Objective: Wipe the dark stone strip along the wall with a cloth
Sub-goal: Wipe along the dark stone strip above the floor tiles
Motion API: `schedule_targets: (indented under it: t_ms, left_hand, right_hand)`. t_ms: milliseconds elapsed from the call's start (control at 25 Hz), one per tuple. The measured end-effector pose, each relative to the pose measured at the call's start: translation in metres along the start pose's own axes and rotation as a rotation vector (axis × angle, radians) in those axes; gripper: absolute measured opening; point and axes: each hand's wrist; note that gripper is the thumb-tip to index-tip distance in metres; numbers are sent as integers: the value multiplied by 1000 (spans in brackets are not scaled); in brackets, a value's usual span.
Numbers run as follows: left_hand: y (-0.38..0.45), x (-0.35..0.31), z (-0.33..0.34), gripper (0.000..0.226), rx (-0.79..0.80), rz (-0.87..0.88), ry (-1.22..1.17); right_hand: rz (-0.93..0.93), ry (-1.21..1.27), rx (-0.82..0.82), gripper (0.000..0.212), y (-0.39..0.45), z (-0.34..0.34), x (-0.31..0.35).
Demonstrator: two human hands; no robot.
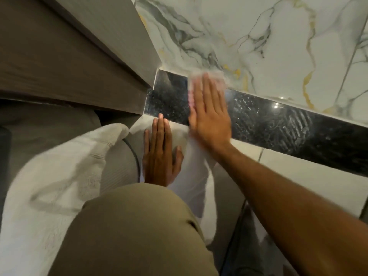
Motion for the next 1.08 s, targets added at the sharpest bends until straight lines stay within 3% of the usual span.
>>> schedule_targets:
  t_ms: [120,200,280,360,440,600,760,880,1000,1080]
  left_hand:
    - [-1,-2,-1,78,-21,-39,43]
    - [-3,-3,-5,83,-14,-11,23]
    - [-7,-5,-5,87,6,59,-17]
    - [-8,-4,-1,86,10,66,-16]
    - [-7,-1,3,85,-8,50,-5]
    - [-9,-4,10,76,4,84,7]
    - [-7,-21,-5,71,55,175,20]
    - [-2,-38,-12,70,79,183,-9]
    - [0,-48,-11,74,73,200,-29]
    - [1,-48,-7,75,60,220,-13]
  right_hand:
    - [-165,-18,67,71,40,6,24]
    - [-346,-25,171,68,0,2,20]
    - [-362,-15,217,67,-61,-13,-4]
    - [-276,-31,174,68,-91,-28,-36]
    - [-173,-59,104,69,-68,-29,-53]
    - [48,-33,7,72,-2,-7,-26]
    - [-109,62,129,66,-111,-14,-11]
    - [-42,-19,160,68,-179,-34,-34]
    - [268,-88,21,71,-121,-30,-48]
    - [308,1,-55,76,-60,-20,-46]
Point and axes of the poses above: each hand's wrist, its own y-axis towards the middle knuckle, its own z-axis out of the palm, x = y × z, and after that the axes turned 11 degrees about -z, right-handed
